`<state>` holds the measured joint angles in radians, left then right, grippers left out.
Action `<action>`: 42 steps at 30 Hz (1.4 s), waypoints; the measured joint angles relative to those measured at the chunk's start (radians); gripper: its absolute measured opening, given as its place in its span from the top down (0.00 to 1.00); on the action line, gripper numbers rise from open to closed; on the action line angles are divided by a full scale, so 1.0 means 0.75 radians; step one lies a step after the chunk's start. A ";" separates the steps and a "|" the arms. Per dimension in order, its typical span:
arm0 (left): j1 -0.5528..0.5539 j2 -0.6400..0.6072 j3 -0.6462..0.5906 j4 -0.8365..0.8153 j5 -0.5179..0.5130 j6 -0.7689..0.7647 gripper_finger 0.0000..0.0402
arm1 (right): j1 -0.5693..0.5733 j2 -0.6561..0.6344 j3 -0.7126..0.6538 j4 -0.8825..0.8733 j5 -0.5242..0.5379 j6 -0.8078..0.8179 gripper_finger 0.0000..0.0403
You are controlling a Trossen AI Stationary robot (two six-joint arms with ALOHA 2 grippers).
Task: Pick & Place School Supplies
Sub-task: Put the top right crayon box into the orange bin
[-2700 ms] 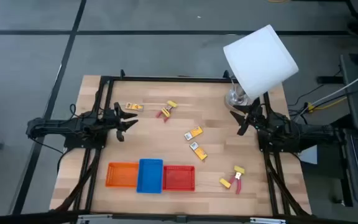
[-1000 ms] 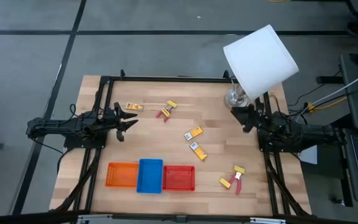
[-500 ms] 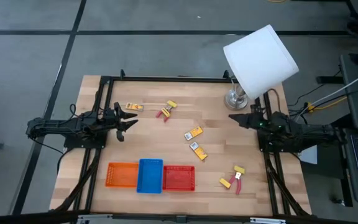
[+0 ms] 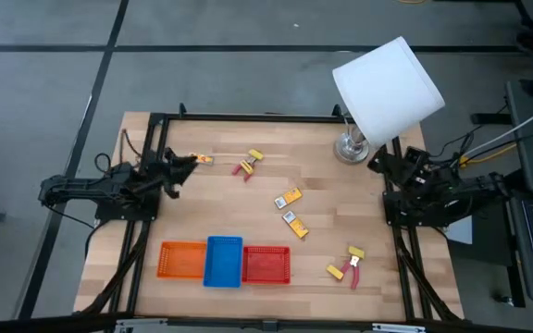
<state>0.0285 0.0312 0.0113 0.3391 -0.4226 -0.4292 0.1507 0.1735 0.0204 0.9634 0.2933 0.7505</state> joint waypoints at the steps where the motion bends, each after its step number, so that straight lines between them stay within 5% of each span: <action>1: 0.001 0.001 0.000 0.060 -0.065 -0.072 0.68 | 0.011 0.021 0.000 0.026 0.029 -0.026 0.60; 5: 0.001 0.002 0.000 0.332 -0.083 -0.297 0.68 | 0.031 0.112 0.048 0.056 0.112 -0.112 0.60; 10: 0.001 0.039 0.020 0.722 0.144 -0.131 0.68 | 0.031 0.244 0.203 0.063 -0.010 -0.236 0.60; 12: 0.000 0.069 0.107 0.691 0.213 -0.047 0.68 | 0.031 0.279 0.276 0.060 -0.077 -0.294 0.60; 15: 0.001 0.153 0.375 0.197 0.166 0.103 0.68 | 0.031 0.307 0.386 0.039 -0.155 -0.421 0.60; 20: 0.003 0.567 1.033 -1.115 -0.253 0.177 0.68 | 0.031 0.322 0.504 -0.044 -0.150 -0.610 0.60; 26: 0.005 1.175 1.679 -1.880 -0.284 0.487 0.68 | 0.031 0.329 0.601 -0.227 -0.313 -0.475 0.60; 29: 0.053 1.462 1.916 -2.238 -0.267 0.624 0.67 | 0.031 0.366 0.667 -0.507 -0.324 -0.395 0.60; 35: 0.297 1.731 2.088 -2.394 0.061 0.904 0.60 | 0.040 0.538 0.882 -1.228 -0.392 -0.231 0.60; 42: 0.632 1.755 2.088 -2.355 0.144 1.052 0.48 | 0.291 0.877 1.056 -1.624 -0.486 -0.003 0.60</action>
<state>0.5022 1.3473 1.5776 -1.4268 -0.3142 0.3599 0.3687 0.8312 0.8126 -0.2549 -0.0711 0.7480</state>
